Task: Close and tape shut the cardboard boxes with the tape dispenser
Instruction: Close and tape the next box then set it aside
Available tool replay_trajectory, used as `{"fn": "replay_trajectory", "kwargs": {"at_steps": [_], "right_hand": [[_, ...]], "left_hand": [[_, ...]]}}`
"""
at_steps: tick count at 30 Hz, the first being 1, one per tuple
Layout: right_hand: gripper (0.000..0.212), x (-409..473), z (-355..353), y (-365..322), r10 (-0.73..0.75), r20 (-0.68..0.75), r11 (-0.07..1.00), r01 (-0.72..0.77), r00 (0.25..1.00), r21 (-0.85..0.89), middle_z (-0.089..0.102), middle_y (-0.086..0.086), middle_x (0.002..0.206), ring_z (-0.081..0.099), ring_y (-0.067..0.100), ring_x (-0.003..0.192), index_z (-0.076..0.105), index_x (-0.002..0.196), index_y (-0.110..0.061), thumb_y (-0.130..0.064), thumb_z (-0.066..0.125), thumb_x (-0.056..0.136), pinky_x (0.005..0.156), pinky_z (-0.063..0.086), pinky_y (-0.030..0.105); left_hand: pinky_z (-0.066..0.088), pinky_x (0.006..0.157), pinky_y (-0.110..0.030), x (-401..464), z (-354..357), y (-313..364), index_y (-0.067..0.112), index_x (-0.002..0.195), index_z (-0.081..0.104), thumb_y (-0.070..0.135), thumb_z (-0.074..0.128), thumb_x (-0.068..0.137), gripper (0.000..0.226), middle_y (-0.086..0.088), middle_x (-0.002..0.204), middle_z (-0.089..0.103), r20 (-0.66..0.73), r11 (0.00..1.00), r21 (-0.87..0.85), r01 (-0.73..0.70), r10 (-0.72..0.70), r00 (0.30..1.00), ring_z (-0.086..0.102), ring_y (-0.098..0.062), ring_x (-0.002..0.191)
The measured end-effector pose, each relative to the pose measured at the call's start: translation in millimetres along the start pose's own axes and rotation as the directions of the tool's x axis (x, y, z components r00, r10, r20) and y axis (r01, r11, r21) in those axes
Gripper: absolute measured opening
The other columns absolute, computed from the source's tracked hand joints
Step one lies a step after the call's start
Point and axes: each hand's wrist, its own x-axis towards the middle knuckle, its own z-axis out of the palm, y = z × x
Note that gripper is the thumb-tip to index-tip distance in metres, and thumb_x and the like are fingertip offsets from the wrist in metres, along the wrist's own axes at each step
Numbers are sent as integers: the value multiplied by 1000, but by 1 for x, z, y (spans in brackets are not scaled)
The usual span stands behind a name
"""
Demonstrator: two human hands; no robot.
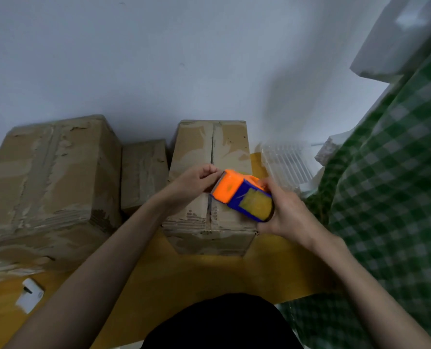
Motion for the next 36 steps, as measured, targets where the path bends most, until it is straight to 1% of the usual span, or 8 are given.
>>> {"fn": "replay_trajectory", "kwargs": {"at_steps": [3,7,10,15,18,25,32,36], "right_hand": [[72,-1,-2,-2,4,-71,992,5,997,128,57,-14,106,60,1,93,44,119,-31,-25,89,63,71,50,16],[72,-4,15,-1,41,-210,978,3,977,208,53,-20,117,54,-3,109,44,128,-28,-33,88,71,80,48,10],[75,-2,30,-3,68,-240,986,-29,968,163,50,-17,124,52,-3,110,40,135,-27,-45,83,77,80,46,11],[66,-1,39,3,92,-347,991,-51,933,124,59,-6,121,54,3,107,47,129,-20,-35,85,77,82,55,27],[66,-2,35,0,89,-408,987,-25,909,159,61,-7,118,55,1,105,50,127,-19,-35,87,75,79,51,17],[66,-5,21,-6,47,-369,993,-5,928,115,59,-10,117,54,-2,102,50,125,-22,-37,88,74,76,43,8],[66,-7,4,-11,4,-260,997,17,966,79,57,-16,116,56,-2,104,48,124,-29,-39,89,73,74,50,14],[67,-9,-1,-19,-11,-167,999,18,986,40,51,-20,115,53,-6,104,48,126,-30,-38,88,73,74,49,16]], "left_hand": [[51,74,-23,7,-5,19,8,100,67,17,49,106,21,-4,85,68,5,997,-39,60,-60,998,59,-14,79],[46,67,-19,8,-3,29,18,80,67,16,52,104,29,6,69,65,-88,987,62,149,-144,986,54,-5,65],[46,67,-20,4,1,27,18,77,65,13,52,104,31,3,72,64,-135,981,77,177,-166,977,53,-6,66],[43,59,-13,-4,5,32,16,82,61,13,52,103,22,2,78,61,-208,983,71,168,-150,967,52,-4,67],[45,60,-14,-9,7,31,15,86,61,14,55,102,17,0,82,60,-240,989,20,144,-135,961,53,-6,70],[47,71,-24,-23,-7,23,12,93,63,17,59,100,9,-5,90,64,-336,996,-56,75,-89,938,58,-14,80],[48,72,-23,-47,-5,-2,11,99,63,18,60,100,8,-2,88,62,-505,988,-154,12,-89,859,57,-10,78],[47,72,-26,-64,-12,-30,12,98,65,20,62,98,8,0,87,62,-522,967,-248,55,-181,833,58,-13,81]]}}
